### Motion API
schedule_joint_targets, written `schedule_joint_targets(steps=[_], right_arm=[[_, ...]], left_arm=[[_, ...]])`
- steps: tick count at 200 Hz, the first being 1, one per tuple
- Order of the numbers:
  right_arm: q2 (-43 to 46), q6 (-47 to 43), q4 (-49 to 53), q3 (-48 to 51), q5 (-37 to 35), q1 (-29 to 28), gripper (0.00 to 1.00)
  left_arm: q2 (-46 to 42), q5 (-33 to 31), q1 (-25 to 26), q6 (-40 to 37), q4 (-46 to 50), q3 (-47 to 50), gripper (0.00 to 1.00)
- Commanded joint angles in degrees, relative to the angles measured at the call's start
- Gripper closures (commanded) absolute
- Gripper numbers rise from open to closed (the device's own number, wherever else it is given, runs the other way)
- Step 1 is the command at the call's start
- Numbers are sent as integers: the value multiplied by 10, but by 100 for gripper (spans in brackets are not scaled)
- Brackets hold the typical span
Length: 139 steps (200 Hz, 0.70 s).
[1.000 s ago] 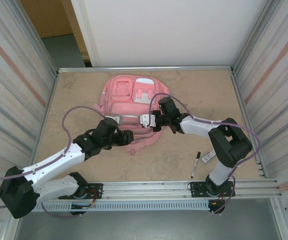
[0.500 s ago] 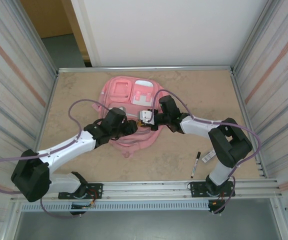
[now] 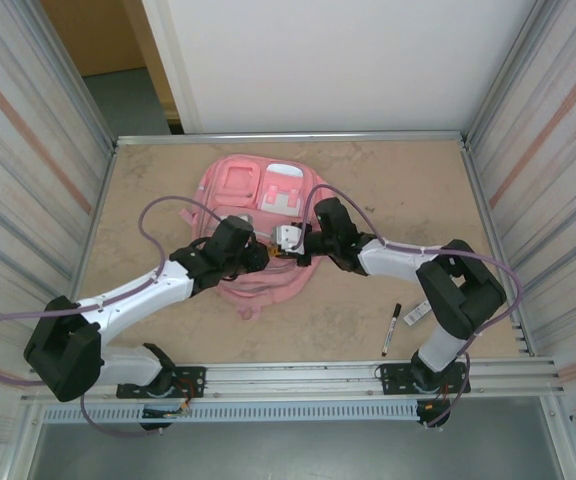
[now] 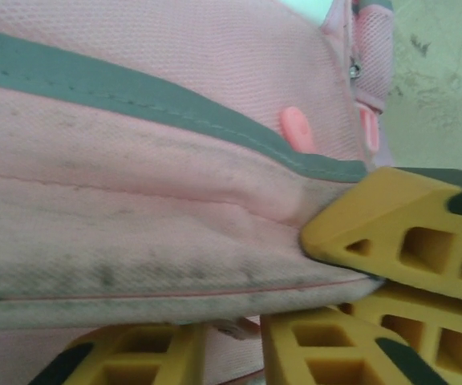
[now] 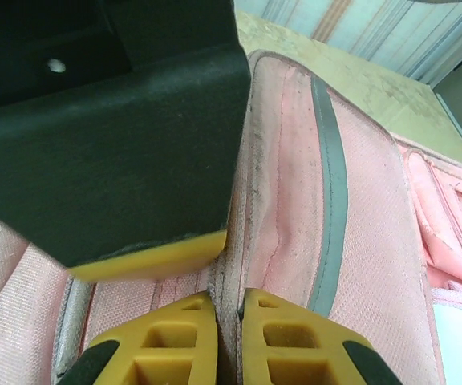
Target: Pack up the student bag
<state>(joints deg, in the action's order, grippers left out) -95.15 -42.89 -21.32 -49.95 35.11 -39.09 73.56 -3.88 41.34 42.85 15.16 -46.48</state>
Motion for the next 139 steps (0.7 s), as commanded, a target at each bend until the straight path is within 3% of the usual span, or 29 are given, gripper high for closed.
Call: schedule_joint_targets(steps=[1,32,60,94,139], right_arm=[[43,-24,0,2,51,-18,100],[64,-62,44,9,30,-19,100],[88,-114,105,11,7,-21,100],[106,-133,114,35,-36,-18,100],[126,-130,140,55,-156,-55,100]], left_arm=[[-24,-64,-5,-41,24,16,87],[-68,-43,-15,-107,18,43,100],[-100,-42,-36,-139,32,60,100],[-131,21,-75,-170,-12,98,100],[-172,-44,-78,-176,-32,130,100]])
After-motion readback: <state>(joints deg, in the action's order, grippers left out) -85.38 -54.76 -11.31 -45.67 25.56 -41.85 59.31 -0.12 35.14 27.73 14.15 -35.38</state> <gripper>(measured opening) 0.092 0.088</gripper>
